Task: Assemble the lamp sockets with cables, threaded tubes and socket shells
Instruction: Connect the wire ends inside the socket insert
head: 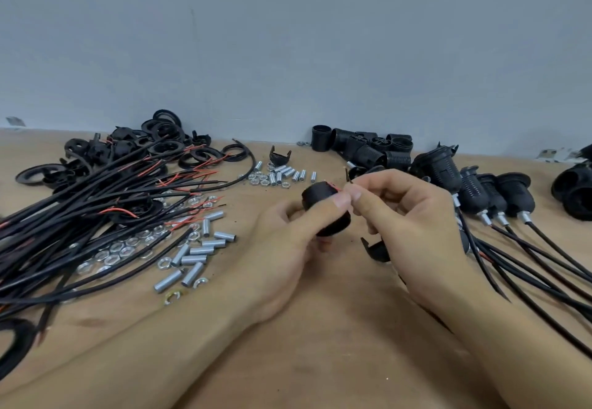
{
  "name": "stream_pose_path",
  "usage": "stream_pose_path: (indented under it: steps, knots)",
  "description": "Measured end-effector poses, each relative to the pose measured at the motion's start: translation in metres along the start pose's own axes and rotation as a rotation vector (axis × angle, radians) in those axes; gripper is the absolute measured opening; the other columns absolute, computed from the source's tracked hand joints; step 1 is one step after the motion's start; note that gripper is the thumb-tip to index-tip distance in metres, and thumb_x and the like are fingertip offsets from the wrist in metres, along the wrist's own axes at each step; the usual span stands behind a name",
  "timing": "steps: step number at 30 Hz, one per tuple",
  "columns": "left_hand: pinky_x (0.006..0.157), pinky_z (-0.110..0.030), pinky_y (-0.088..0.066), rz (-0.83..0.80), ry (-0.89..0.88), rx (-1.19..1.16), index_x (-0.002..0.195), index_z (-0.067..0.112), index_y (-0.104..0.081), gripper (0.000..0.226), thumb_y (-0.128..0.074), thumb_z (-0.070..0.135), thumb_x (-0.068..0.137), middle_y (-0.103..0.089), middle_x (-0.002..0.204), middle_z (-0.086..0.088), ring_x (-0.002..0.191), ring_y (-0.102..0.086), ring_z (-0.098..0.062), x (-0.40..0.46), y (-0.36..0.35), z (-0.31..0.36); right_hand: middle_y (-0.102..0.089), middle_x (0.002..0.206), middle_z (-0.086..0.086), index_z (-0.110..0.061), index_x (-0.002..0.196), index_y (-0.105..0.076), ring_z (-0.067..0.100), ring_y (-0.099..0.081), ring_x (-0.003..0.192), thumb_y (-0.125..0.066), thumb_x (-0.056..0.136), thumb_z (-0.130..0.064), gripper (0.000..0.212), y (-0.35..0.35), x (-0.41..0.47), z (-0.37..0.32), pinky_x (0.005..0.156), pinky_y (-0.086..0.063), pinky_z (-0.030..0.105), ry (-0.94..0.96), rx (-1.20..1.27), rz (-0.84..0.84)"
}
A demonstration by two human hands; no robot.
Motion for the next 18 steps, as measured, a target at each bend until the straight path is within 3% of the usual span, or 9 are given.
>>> stream_pose_path:
  steps: [2,4,8,12,14,18]
  knots:
    - [0.076,-0.032,-0.055,0.134,-0.240,0.427,0.102,0.029,-0.074,0.039,-0.082,0.041,0.066,-0.073,0.092,0.005,0.085,-0.067,-0.014,0.000,0.012,0.013,-0.060,0.058,-0.009,-0.009,0.080,-0.073,0.003,-0.046,0.048,-0.074,0.084,-0.010,0.004,0.004,0.000,-0.001,0.044,-0.039,0.017,-0.007,-0.006,0.021]
    - [0.083,-0.036,-0.056,0.176,-0.359,0.610,0.101,0.033,-0.070,0.035,-0.085,0.035,0.069,-0.070,0.098,0.005,0.093,-0.066,-0.014,-0.004,0.014,0.016,-0.063,0.058,-0.005,-0.012,0.078,-0.075,0.007,-0.049,0.050,-0.076,0.081,-0.008,0.006,0.004,0.000,-0.005,0.044,-0.041,0.020,0.005,-0.034,0.005]
    - [0.078,-0.010,-0.042,0.268,-0.548,0.704,0.080,0.034,-0.062,0.027,-0.084,0.019,0.073,-0.066,0.091,0.011,0.093,-0.060,0.000,-0.010,0.012,0.027,-0.071,0.074,0.005,-0.016,0.079,-0.076,0.023,-0.062,0.066,-0.078,0.079,-0.010,0.007,0.003,-0.002,-0.018,0.059,-0.050,0.030,0.114,-0.148,-0.065]
    - [0.081,-0.019,-0.052,0.267,-0.514,0.657,0.093,0.029,-0.070,0.031,-0.088,0.020,0.069,-0.070,0.091,0.014,0.091,-0.066,-0.003,-0.011,0.013,0.031,-0.070,0.073,0.005,-0.018,0.080,-0.075,0.024,-0.059,0.066,-0.077,0.081,-0.009,0.009,0.001,-0.003,-0.016,0.058,-0.048,0.029,0.136,-0.178,-0.090]
    - [0.084,-0.029,-0.054,0.257,-0.541,0.677,0.092,0.027,-0.070,0.027,-0.086,0.021,0.071,-0.072,0.089,0.014,0.093,-0.067,-0.007,-0.013,0.009,0.033,-0.069,0.069,-0.002,-0.016,0.079,-0.074,0.010,-0.058,0.059,-0.075,0.082,-0.006,0.011,-0.002,-0.003,-0.012,0.053,-0.045,0.021,0.112,-0.147,-0.123]
    - [0.076,-0.026,-0.049,0.251,-0.572,0.592,0.091,0.020,-0.055,0.032,-0.077,0.035,0.074,-0.068,0.065,0.012,0.072,-0.066,-0.007,-0.019,0.005,0.037,-0.065,0.060,-0.004,-0.008,0.082,-0.071,0.004,-0.051,0.050,-0.074,0.081,-0.014,0.007,-0.007,-0.003,-0.002,0.047,-0.039,0.016,0.006,0.022,-0.191]
Point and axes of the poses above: each hand's wrist, its own x-axis towards the middle knuckle, its own y-axis out of the back of the hand, z = x × y, the point moved 7 cm from there along x, towards the middle knuckle
